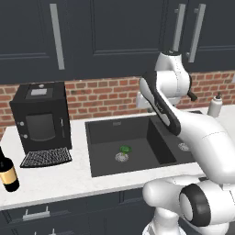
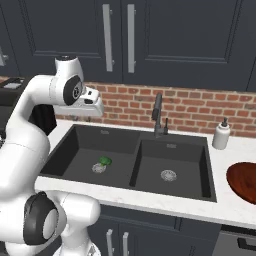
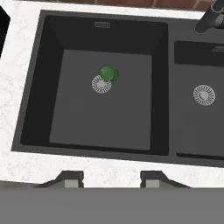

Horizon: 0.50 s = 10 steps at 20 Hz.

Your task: Pick the broccoli from the sink and place it in the bowl. Then pick the bowl and place it in the microwave. Then close the microwave door and press the start button.

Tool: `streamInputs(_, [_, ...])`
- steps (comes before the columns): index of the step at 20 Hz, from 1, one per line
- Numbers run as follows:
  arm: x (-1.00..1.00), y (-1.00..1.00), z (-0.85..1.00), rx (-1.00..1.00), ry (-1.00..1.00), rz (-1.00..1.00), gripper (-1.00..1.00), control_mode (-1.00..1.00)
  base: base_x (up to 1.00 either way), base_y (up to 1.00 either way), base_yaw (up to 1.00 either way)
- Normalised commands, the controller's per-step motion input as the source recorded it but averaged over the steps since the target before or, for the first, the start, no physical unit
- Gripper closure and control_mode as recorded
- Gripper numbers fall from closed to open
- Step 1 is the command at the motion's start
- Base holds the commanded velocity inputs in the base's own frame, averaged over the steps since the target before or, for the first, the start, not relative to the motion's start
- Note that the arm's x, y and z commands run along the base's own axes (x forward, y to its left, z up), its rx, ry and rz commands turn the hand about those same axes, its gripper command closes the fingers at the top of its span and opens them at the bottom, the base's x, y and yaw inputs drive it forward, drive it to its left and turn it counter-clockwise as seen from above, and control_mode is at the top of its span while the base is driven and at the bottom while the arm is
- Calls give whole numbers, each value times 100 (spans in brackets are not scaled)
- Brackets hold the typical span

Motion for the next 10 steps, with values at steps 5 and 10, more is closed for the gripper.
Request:
streamInputs(5, [-23, 0, 0, 0, -5, 0, -100, -100, 0, 0, 0])
streamInputs(10, [-91, 0, -2, 0, -9, 0, -100, -100, 0, 0, 0])
